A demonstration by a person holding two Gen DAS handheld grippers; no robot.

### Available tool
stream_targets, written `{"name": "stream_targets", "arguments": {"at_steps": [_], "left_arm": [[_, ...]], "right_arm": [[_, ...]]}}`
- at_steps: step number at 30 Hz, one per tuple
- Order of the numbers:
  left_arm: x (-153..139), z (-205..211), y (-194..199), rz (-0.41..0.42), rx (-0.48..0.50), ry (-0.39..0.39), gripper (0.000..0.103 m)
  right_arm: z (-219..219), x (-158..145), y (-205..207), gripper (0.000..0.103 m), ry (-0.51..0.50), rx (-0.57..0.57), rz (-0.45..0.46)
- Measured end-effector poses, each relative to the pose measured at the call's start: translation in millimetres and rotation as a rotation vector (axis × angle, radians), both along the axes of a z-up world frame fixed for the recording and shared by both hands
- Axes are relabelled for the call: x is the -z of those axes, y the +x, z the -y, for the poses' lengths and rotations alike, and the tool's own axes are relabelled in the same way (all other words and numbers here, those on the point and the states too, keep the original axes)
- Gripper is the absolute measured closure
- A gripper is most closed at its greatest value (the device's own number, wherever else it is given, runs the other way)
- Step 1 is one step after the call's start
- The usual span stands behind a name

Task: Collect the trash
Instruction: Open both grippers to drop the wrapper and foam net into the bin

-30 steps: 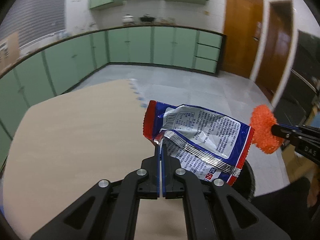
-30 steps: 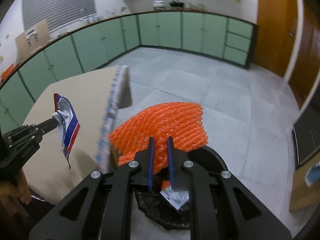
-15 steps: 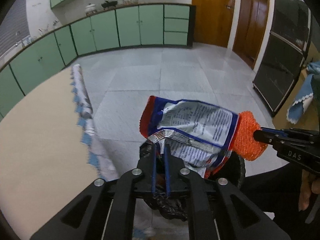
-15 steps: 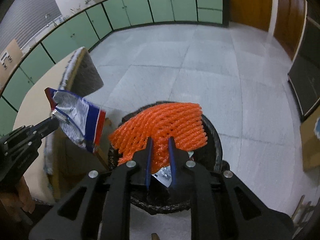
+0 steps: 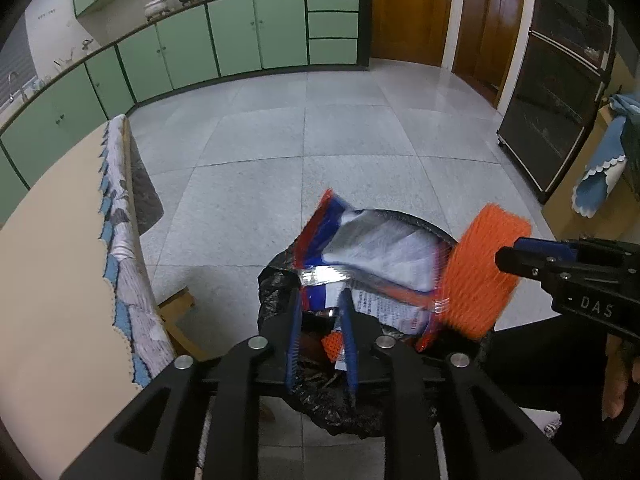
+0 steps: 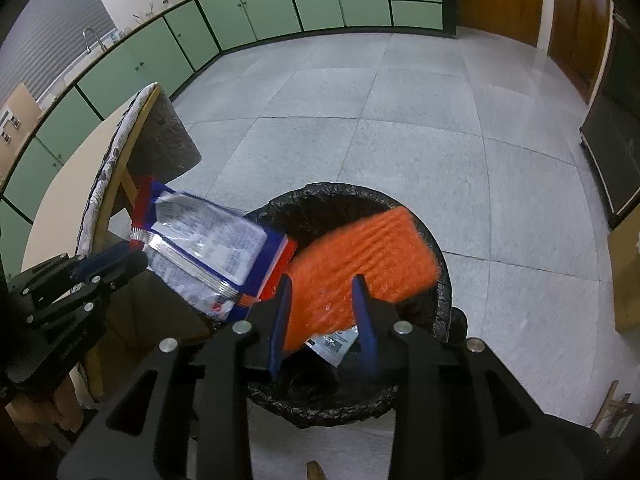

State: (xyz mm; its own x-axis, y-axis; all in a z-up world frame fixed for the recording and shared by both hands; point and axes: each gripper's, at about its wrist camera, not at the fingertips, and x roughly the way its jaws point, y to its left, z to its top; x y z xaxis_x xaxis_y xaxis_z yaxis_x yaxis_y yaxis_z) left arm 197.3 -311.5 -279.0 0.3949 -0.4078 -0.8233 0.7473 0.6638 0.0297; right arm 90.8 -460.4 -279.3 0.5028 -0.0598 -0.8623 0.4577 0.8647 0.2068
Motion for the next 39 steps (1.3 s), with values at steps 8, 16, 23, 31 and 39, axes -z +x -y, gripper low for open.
{"name": "stream_targets", "arguments": {"at_steps": [8,16,23,31,39], "left_arm": [[0,-5,-2,-0.002,-0.013,-0.002,0.082],[-3,-9,0,0.000,-0.027,-0.010,0.082],[-5,-10,-1,0.000,-0.032,-0.007,0.082],[-10,-14,-3,0.001,-0.037,-0.013,0.082],[-52,-41,-21,0.038,-0.091,-0.083,0.060]], "right_arm": [[0,-1,-1,0.072,0.000,-0.001,0.007],[-1,-3,-1,0.072,-0.005,-0.001,0.008],[0,-4,-2,0.072,-0.006,0.000,0.009],[-4,-12,-5,0.072,-0.015,-0.007,0.015],[-22,-52,-19,0.056,-0.079,-0.016,0.066]]}}
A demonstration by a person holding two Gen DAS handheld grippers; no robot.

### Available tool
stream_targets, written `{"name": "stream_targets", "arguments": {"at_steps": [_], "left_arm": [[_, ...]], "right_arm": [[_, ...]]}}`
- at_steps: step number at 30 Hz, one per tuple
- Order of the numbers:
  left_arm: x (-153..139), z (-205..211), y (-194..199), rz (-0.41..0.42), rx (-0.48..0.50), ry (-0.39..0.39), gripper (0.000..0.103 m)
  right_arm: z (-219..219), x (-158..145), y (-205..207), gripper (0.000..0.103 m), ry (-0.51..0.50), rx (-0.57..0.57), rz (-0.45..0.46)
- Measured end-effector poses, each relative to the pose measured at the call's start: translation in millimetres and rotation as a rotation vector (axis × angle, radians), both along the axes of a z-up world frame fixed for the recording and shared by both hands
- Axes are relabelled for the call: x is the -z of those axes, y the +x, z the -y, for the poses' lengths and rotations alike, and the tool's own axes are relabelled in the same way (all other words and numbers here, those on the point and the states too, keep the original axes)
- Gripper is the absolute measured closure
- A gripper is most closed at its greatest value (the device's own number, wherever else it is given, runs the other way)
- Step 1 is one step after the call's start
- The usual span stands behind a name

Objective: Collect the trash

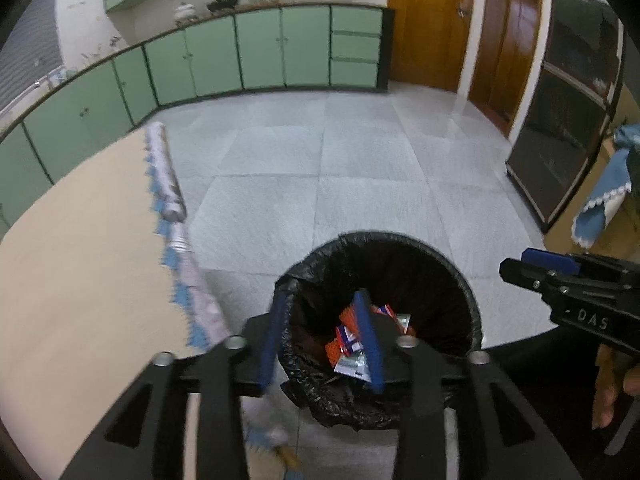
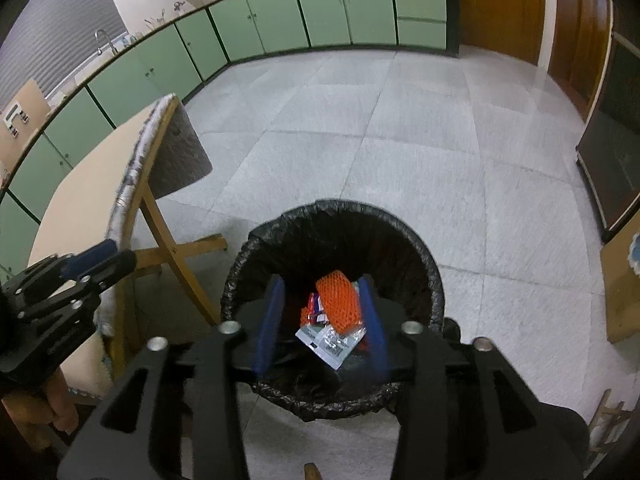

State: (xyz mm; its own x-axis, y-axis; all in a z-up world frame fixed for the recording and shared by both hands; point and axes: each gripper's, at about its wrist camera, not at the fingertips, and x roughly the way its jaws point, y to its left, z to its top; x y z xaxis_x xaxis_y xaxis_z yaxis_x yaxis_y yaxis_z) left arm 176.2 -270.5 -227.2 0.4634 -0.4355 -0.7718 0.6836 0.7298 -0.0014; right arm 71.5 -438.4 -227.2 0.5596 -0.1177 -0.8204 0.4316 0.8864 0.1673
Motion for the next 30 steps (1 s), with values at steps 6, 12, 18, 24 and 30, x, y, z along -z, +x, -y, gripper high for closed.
{"name": "stream_targets", "arguments": {"at_steps": [6,12,18,24,30], "left_arm": [[-63,-46,-31,0.111,-0.138,-0.049,0.021],[-132,-99,-70,0.239,-0.278,-0.091,0.006],[-189,-148,-106,0.328,-0.403,-0.118,0.006],[-224,-187,-138,0.396,-0.507,-0.144,0.006],[-244,-216,-168,0.425,-0.608,-0.160,0.006]], "right_arm": [[-31,-61,-20,0.022,-0.088,-0.005,0.091],[-72,-132,-48,0.007,-0.186,-0.031,0.208],[-111,-190,-77,0.005,-0.270,-0.063,0.319],[-139,-222,-95,0.005,-0.289,-0.102,0.402],[-154,-241,-110,0.005,-0.275,-0.102,0.444]]}}
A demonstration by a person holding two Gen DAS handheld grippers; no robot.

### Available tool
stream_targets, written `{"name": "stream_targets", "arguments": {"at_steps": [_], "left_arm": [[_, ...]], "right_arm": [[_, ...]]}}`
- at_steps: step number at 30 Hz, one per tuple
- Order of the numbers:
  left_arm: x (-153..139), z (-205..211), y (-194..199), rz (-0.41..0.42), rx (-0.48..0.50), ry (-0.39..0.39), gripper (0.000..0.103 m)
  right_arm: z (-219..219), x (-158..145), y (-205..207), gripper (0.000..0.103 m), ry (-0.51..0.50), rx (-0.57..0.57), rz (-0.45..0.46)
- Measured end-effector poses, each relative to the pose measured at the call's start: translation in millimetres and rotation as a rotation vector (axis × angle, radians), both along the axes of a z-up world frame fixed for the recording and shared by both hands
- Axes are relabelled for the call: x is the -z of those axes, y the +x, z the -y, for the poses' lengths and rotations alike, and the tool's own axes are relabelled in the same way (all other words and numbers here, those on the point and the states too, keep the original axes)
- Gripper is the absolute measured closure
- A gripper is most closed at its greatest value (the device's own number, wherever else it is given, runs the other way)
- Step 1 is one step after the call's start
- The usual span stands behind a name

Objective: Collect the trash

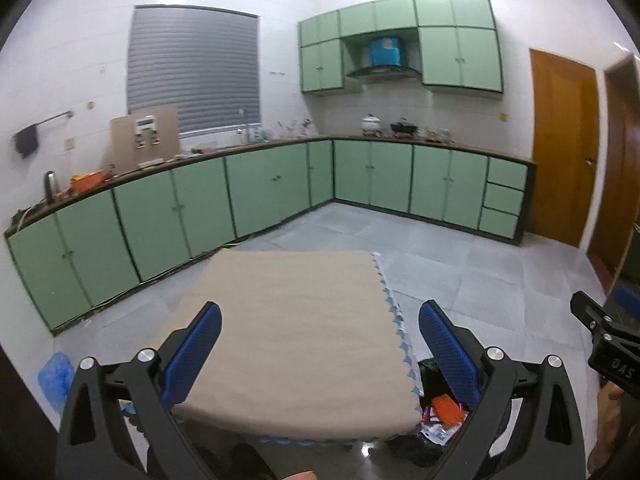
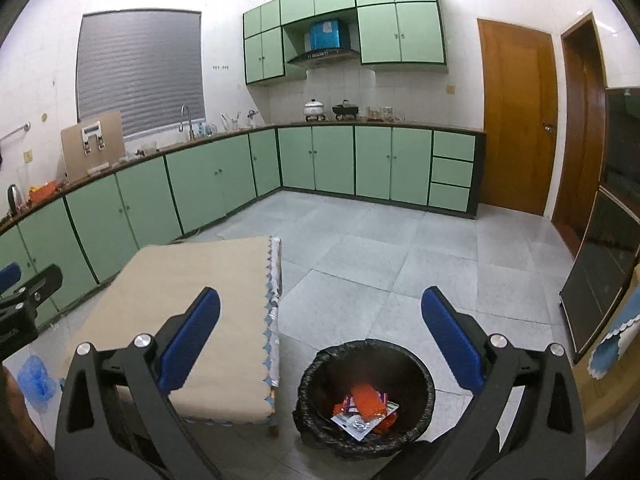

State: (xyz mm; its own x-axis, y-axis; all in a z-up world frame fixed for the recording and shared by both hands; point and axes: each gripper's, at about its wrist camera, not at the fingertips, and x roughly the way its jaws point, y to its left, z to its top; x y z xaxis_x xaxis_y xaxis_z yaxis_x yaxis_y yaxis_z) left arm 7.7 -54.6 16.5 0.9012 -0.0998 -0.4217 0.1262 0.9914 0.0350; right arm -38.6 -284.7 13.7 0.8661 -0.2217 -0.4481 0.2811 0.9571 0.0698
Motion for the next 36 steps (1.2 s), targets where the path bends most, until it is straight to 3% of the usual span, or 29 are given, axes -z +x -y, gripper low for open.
{"name": "stream_targets", "arguments": {"at_steps": [3,10,36], "left_arm": [[-8,-7,-12,0.035,-0.053,-0.002,0.006],[-12,-14,-24,0.052,-0.069,-0.016,0.006],[2,-25,-28,0.040,-0.053,-0.018,0.006]], "right_arm": [[-4,-7,-9,0.005,0.015,0.006,0.015],[-15,-14,-20,0.005,-0.014,0.039,0.040],[-16,-8,-12,0.005,-0.003,0.067,0.016]]}}
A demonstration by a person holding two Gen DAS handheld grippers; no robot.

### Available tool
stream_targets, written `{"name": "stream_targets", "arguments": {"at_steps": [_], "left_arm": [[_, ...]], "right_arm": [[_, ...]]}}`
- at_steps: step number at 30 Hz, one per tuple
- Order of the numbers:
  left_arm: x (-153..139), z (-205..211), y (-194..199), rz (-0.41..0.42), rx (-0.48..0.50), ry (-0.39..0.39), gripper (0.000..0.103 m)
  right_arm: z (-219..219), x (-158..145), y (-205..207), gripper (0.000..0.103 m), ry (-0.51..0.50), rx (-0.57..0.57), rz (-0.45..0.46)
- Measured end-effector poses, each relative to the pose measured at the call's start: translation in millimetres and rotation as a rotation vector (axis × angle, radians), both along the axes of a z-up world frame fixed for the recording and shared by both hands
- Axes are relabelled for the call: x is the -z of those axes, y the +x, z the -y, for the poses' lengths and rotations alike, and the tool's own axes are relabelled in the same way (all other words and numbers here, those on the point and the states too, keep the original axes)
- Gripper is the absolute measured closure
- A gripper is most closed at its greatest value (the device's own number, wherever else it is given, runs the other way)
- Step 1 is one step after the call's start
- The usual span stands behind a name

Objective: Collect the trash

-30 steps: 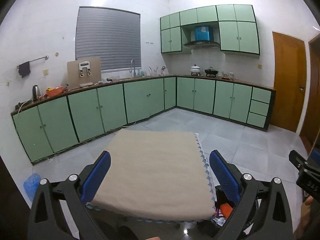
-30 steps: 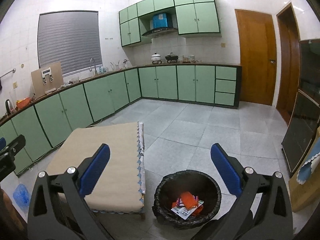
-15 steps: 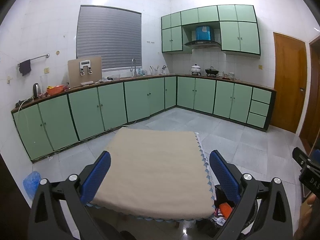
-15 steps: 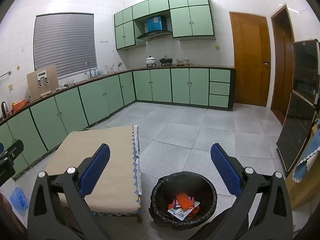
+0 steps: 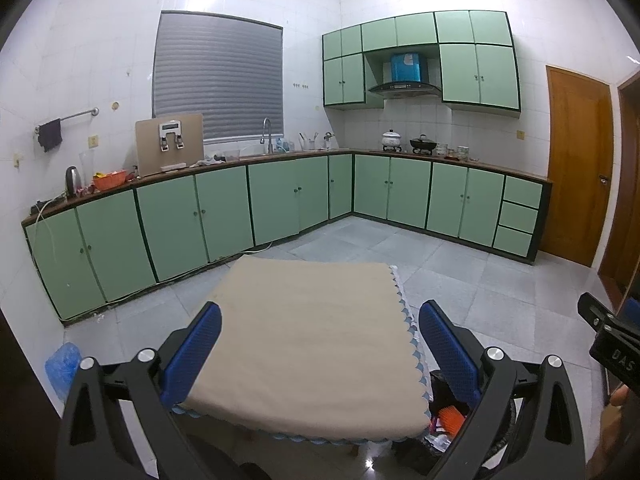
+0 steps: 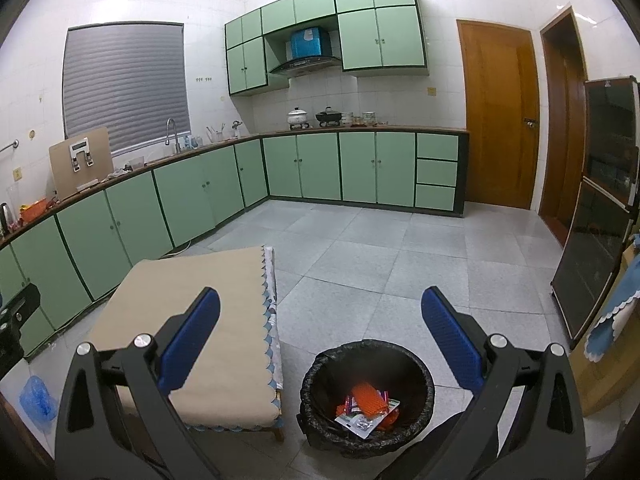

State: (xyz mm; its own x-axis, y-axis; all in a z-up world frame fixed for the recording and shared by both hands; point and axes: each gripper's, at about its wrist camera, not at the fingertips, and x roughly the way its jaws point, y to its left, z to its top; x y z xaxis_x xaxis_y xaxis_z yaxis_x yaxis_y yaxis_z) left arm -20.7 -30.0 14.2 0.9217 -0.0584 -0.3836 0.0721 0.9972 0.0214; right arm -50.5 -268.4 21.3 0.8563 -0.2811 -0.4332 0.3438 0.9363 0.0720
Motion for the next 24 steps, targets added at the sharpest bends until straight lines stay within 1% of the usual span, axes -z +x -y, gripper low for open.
{"name": "stream_targets", "arguments": {"at_steps": [24], "left_arm": [[0.3,0.1,-0.4,-0.004,0.002,0.001,0.006]], "right_arm": [[3.1,-0.1,1.0,0.005,0.005,0.003,-0.002]]}}
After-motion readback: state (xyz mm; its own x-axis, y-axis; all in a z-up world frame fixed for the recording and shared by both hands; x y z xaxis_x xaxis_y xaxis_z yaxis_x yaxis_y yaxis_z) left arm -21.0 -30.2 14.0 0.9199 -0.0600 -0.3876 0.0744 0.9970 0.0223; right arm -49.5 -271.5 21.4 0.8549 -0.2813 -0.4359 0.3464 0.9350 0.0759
